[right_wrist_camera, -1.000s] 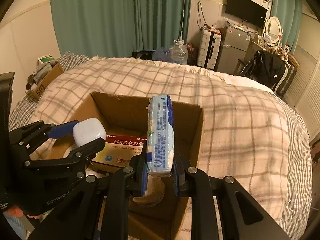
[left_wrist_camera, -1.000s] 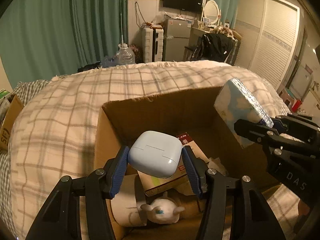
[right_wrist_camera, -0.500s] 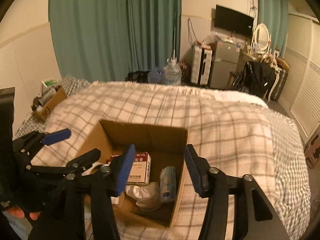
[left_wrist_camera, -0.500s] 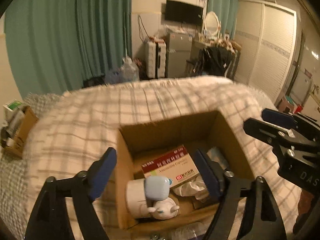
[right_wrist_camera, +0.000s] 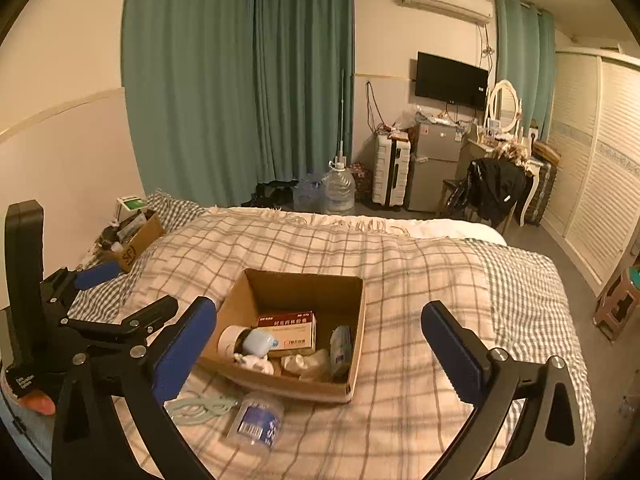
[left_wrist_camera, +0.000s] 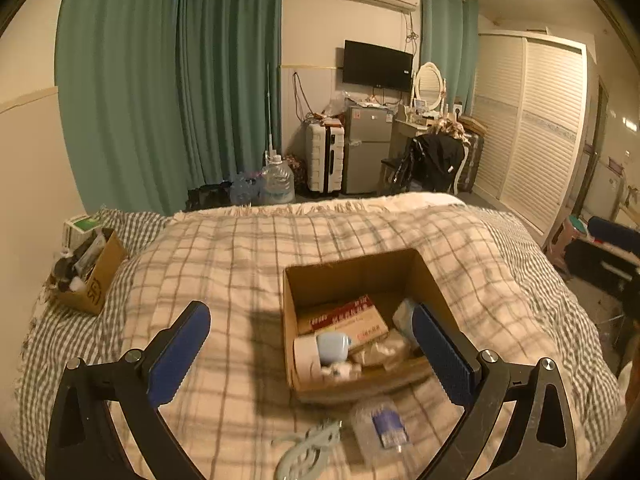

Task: Organize objects
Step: 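Grasp the grey plastic clip with the left tool while the right tool grasps the plastic jar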

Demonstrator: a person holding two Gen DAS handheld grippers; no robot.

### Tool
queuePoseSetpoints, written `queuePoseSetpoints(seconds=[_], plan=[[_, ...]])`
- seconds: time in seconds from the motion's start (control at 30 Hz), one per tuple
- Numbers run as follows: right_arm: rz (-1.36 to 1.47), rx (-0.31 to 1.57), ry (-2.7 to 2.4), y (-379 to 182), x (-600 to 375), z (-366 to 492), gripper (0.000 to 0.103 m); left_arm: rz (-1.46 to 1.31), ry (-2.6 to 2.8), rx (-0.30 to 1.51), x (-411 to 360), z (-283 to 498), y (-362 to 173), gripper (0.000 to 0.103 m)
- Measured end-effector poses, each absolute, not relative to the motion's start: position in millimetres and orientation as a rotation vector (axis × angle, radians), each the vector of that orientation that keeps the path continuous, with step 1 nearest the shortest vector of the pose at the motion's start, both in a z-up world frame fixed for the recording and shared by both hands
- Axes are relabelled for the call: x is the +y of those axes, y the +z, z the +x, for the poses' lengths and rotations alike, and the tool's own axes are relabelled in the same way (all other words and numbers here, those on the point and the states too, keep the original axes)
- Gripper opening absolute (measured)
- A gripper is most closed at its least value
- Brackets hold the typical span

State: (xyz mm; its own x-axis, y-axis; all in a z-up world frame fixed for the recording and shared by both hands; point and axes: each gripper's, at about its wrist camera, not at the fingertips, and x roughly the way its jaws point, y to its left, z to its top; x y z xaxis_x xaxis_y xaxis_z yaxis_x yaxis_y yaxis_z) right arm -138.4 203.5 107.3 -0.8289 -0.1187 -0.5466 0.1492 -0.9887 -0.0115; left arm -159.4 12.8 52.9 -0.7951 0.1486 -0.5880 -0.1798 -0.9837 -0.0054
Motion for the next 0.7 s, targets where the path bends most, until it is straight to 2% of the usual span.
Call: queuePoseSetpoints(seconds=[0.23,0.6,0.7], plan=[[0.83,0.125,-2.883,86.5,198.5,-101.4,0.103,-0.986,2.86,0.176,3.4,-123.8,20.3,0.103],[1.12,0.132,-2.836,-39.7,197.0,-120.1,0.103,-1.316,2.816,0.13,2.1,-117.0,-97.7,0.103],[1.203,0.123,-2.798,-67.2,198.7,-127.7,0.103,-1.396,2.789,0.193,7.5,-122.0,-118.0,0.103]])
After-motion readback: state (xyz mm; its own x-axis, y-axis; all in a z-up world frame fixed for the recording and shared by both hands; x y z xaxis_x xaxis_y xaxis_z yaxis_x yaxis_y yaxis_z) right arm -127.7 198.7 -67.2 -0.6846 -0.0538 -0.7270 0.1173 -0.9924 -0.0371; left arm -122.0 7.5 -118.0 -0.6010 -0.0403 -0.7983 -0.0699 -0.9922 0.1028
